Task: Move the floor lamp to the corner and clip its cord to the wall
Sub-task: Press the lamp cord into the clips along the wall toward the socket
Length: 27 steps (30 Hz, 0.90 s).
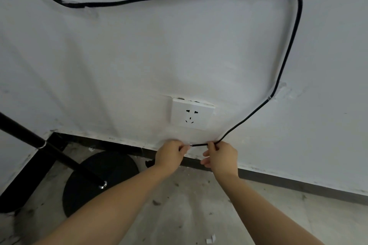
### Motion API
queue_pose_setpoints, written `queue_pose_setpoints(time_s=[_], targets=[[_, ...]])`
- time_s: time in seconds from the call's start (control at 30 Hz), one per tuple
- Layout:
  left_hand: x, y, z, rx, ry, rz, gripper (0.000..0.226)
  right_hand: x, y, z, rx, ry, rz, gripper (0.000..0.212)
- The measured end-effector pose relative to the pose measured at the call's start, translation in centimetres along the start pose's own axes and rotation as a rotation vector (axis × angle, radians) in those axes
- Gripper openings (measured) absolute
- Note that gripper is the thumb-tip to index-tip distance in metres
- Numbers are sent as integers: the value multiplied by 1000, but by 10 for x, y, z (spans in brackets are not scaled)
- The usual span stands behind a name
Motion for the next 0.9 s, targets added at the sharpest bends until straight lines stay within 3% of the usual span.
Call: queue_pose_setpoints(time_s=[0.2, 0.33, 0.53, 0.67, 0.73, 0.9], targets=[[1, -8, -3, -22, 56, 2, 26, 1, -13, 8, 188, -59, 54, 31], [5, -19, 0, -194, 156, 74, 25, 0, -25, 11, 249, -61, 112, 33], [6, -28, 5, -502, 144, 113, 33, -5, -24, 23, -15, 133, 62, 30], [9, -30, -7, -497, 58, 91, 29, -8, -26, 33, -155, 186, 87, 29], [10, -31, -11, -340, -17, 68, 27, -8, -29, 39, -174, 191, 119, 31], [12, -8, -3, 836, -358, 57, 17, -9, -33, 54, -226, 236, 170, 30]])
Point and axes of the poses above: each hand's wrist, its own x-axis away from the middle knuckle, its own y-axis out of the palm, z = x × y, the point moved 4 cm from there along -x, towards the middle knuckle, and after that the axes turned 7 degrees about -z, right-handed, at the moved point
